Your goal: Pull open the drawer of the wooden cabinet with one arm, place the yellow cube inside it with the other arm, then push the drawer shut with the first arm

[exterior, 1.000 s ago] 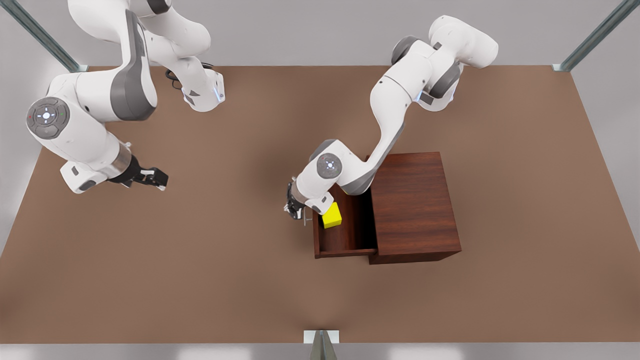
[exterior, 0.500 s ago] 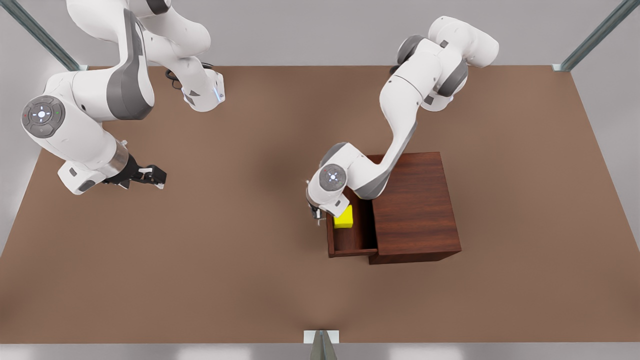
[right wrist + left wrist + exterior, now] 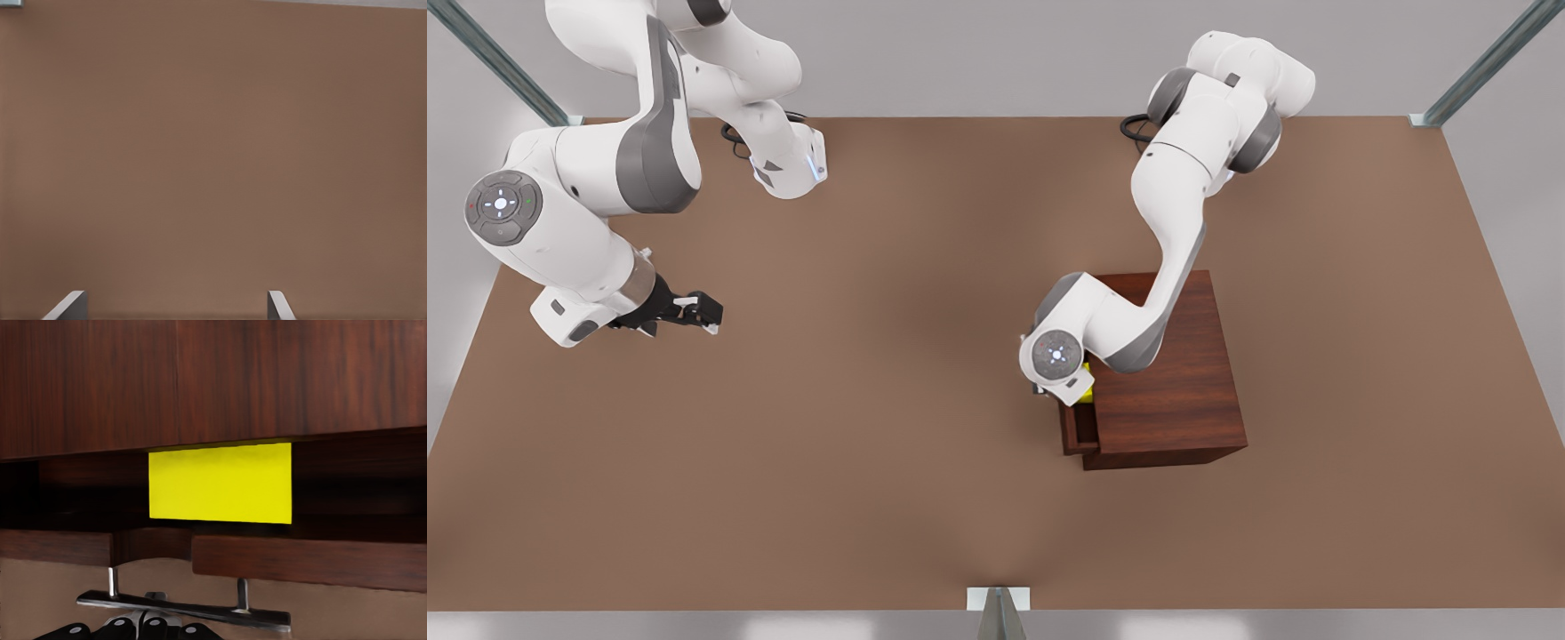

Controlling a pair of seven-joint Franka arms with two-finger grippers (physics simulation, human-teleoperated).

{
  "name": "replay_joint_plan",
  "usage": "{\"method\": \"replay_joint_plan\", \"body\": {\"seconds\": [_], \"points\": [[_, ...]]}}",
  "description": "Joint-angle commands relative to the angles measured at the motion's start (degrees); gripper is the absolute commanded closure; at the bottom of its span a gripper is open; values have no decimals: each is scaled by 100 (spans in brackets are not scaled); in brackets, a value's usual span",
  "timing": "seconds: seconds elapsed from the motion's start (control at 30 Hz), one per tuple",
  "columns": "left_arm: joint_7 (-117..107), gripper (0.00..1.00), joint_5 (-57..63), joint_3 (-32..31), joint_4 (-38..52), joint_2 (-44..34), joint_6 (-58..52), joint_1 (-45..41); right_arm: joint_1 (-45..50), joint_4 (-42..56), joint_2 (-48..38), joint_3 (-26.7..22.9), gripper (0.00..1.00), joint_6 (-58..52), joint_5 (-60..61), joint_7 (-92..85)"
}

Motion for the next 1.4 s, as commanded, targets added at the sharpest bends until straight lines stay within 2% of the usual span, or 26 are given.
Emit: {"method": "replay_joint_plan", "body": {"seconds": [0.0,0.3,0.33,0.37,0.43,0.57,0.67,0.7,0.8,0.83,0.87,0.9,1.13,1.17,1.37], "points": [[1317,79,58,35,2,-9,-450,2,-2,3,-4,-2,0,-7,3,-173],[1730,79,66,194,2,-88,-775,195,-2,3,-13,-2,0,-15,3,-173],[1774,59,49,185,2,-88,-775,221,-2,3,-13,-2,0,-15,3,-173],[1801,0,40,141,29,-106,-749,257,-2,3,-13,-2,0,-15,3,-173],[1836,0,58,150,20,-220,-766,257,7,3,-13,-2,0,-24,3,-173],[3004,0,40,114,55,-932,-722,283,-2,3,-13,-2,0,-24,12,-173],[6051,0,119,272,47,-1529,-801,485,-2,3,-13,-2,0,-24,12,-165],[7626,0,295,343,46,-1767,-1109,634,-2,3,-12,-2,0,-24,4,-165],[10307,0,664,431,38,-2259,-1680,1152,7,3,-13,-2,0,-24,12,-165],[10633,0,646,159,-225,-2513,-1689,1636,7,3,-13,-2,0,-24,12,-165],[10949,0,682,9,-945,-3040,-1374,1865,7,3,-13,-2,0,-24,12,-165],[11565,0,664,9,-1149,-3305,-1250,2093,7,3,-12,-2,0,-24,12,-165],[11882,0,690,-114,-1421,-3709,-1188,2348,-2,3,-4,-2,0,-24,12,-173],[11917,0,690,-351,-1413,-3709,-1109,2550,-2,3,-4,-2,0,-24,12,-173],[12383,0,769,-518,-1369,-3595,-714,2709,-2,3,-4,-2,0,-24,12,-173]]}}
